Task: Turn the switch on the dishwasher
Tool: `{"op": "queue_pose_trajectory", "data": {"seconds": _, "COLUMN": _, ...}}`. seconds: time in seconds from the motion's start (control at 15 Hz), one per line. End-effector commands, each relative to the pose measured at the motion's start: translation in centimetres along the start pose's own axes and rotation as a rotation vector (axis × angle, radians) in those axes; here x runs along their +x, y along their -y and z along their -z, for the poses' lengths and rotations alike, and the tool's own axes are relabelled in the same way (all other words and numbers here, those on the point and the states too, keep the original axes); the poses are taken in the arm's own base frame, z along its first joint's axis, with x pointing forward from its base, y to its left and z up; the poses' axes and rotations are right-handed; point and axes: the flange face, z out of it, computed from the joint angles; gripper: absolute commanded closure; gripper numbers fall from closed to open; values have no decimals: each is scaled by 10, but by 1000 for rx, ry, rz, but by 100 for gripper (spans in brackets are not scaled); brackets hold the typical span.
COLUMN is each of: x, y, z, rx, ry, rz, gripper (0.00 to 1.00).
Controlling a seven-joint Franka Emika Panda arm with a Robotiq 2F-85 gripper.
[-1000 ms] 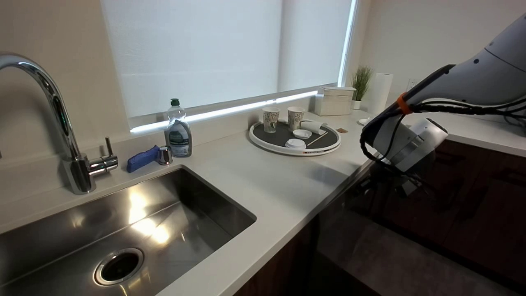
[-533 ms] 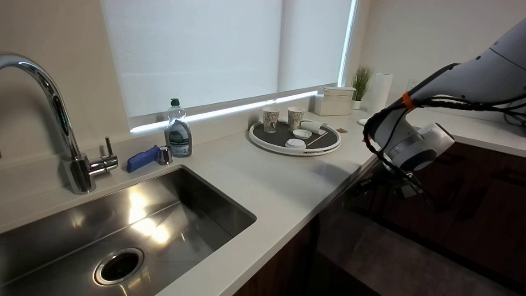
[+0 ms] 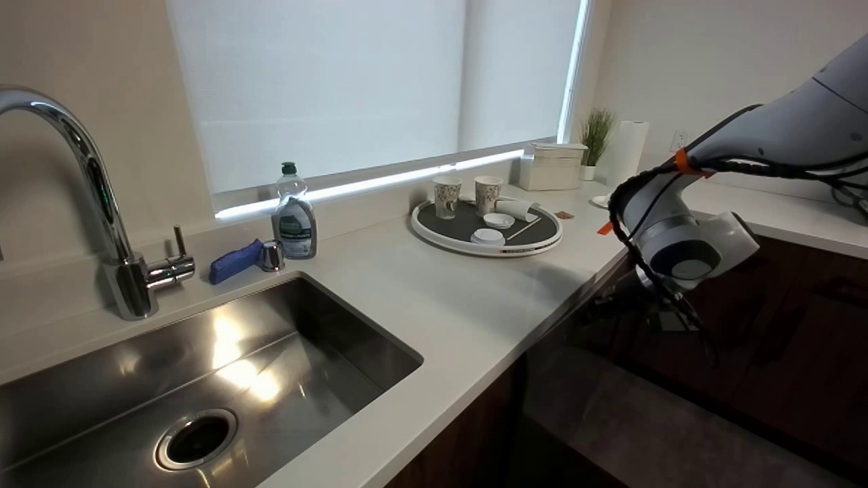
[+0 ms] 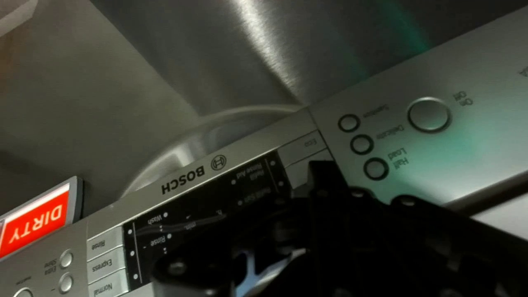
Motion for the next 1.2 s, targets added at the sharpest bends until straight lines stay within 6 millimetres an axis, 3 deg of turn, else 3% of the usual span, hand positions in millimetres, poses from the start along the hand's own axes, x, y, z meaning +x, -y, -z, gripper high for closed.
{"op": "queue_pose_trajectory", "data": {"seconds": 0.0, "x": 29, "y": -4, "z": -3, "rx": 21, "ry": -113, "rz": -18, "gripper": 100}}
{"op": "queue_pose_trajectory", "data": {"seconds": 1.13, "x": 5, "y": -8, "z": -11, "rx": 74, "ry": -179, "rz": -31, "gripper": 100}}
